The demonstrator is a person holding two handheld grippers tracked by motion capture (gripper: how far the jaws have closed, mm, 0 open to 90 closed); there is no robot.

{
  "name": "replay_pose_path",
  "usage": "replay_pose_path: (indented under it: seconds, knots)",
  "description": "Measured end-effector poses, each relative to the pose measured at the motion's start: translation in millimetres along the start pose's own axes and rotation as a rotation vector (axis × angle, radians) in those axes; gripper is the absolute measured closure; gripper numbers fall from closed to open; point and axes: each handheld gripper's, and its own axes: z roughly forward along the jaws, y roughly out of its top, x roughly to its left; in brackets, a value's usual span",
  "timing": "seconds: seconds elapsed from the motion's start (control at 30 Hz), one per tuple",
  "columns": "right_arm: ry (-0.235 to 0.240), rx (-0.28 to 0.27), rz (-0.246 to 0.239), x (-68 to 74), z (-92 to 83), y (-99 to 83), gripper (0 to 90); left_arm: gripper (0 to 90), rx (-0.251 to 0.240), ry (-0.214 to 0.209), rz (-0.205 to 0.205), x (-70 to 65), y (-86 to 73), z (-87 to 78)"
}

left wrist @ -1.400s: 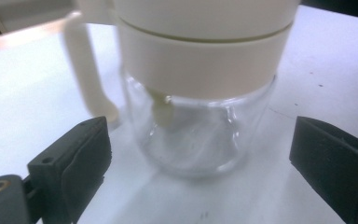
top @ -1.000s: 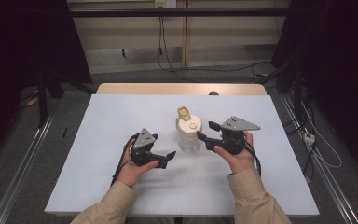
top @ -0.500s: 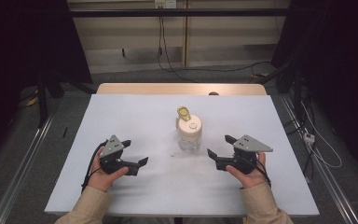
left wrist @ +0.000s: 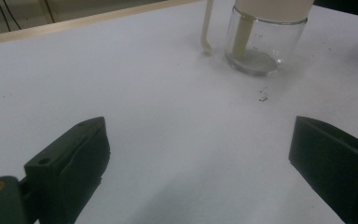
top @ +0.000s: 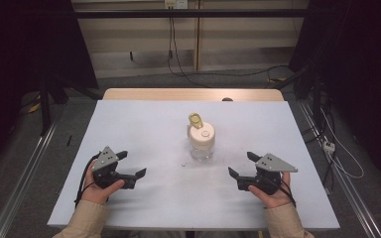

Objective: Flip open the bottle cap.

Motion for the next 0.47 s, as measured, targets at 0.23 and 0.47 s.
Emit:
replay_pose_path:
  seconds: [0.23, 0.47]
  knots:
    - [-0.009, 0.009, 0.015, -2.1, -6.0, -8.6, 15.1, 4.7, -0.009, 0.003, -0.004, 1.2, -1.4, -3.2]
    - [-0.021, 0.021, 0.025, -6.5, -5.9, -12.5, 14.9, 4.7, -0.01, 0.007, -0.018, 2.7, -1.7, -3.1]
